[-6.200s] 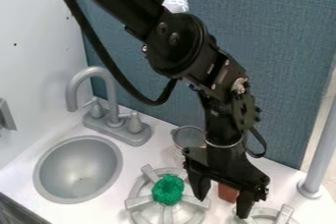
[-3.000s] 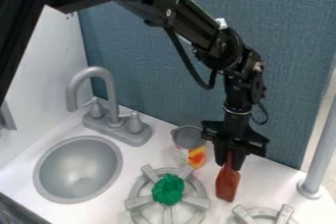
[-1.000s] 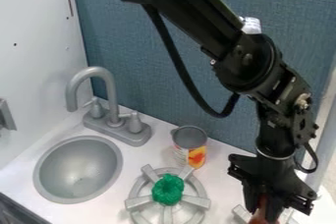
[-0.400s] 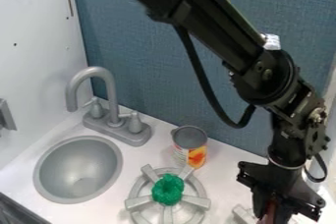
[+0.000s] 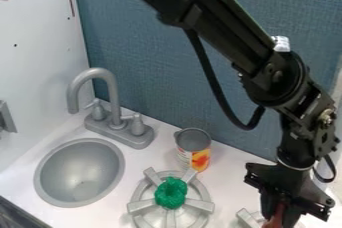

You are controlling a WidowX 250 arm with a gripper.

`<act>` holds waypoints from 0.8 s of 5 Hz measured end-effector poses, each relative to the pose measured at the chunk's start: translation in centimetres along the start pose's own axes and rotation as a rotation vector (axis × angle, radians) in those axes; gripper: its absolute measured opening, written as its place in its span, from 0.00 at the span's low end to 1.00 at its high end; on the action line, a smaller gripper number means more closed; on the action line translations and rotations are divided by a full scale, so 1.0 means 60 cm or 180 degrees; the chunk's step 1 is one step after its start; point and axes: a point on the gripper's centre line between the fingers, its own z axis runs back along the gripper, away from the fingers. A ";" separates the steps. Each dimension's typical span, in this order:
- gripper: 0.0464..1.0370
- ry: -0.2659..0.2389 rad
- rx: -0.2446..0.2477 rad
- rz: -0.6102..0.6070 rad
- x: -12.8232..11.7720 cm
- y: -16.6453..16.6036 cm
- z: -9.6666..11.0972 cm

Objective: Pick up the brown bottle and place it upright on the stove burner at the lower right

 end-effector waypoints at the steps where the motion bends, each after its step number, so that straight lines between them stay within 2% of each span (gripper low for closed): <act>1: 0.30 -0.0009 0.0008 0.0000 0.005 -0.001 -0.001; 4: 0.30 -0.0111 -0.0016 0.0062 0.022 -0.007 -0.002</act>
